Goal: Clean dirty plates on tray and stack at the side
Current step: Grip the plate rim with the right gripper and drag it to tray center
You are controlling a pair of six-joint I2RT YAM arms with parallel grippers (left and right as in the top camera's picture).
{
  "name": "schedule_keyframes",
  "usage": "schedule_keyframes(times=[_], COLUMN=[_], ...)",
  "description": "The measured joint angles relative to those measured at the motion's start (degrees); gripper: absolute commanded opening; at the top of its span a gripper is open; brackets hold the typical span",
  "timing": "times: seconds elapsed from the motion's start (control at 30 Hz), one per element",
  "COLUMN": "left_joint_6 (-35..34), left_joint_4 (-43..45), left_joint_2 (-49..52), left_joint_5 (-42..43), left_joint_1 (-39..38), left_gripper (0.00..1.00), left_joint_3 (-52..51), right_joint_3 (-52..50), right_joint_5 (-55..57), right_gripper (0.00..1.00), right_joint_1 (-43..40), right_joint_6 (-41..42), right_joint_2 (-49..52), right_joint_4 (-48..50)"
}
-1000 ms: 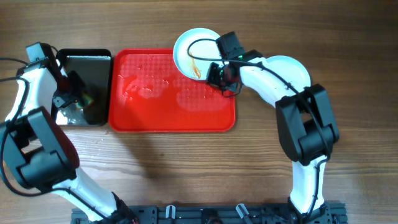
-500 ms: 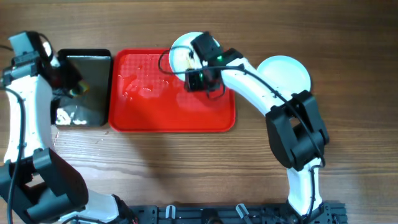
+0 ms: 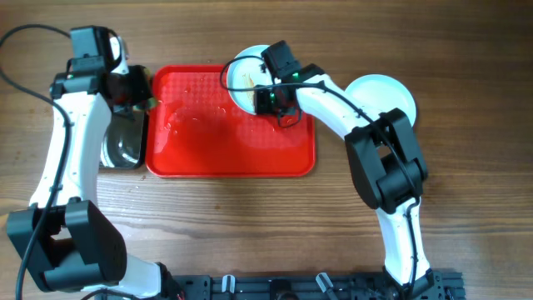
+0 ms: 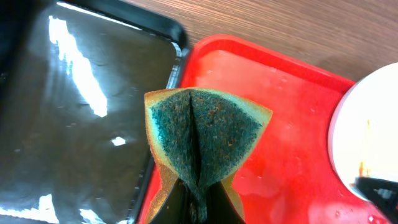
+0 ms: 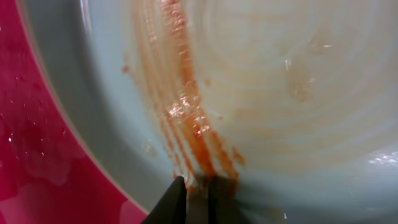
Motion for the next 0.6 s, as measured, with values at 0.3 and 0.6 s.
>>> schedule_keyframes(times=[0.3,0.6], left_joint_6=[-0.02,0.00], left_joint_4=[0.20,1.46], left_joint_2=[0.00,0.00], left_joint_5=[0.33,0.33], left_joint_1=[-0.74,-0.74], left_gripper=[0.04,0.04], left_joint_3=[0.00,0.00], right_joint_3=[0.07,0.07], right_joint_5=[-7.06,-11.52], right_gripper=[0.06,0.52], right_joint_1=[3.63,2.32], right_joint_6=[-1.57,-6.25], right_joint_2=[0.07,-0.85], right_joint_4=[-5.62,-5.88])
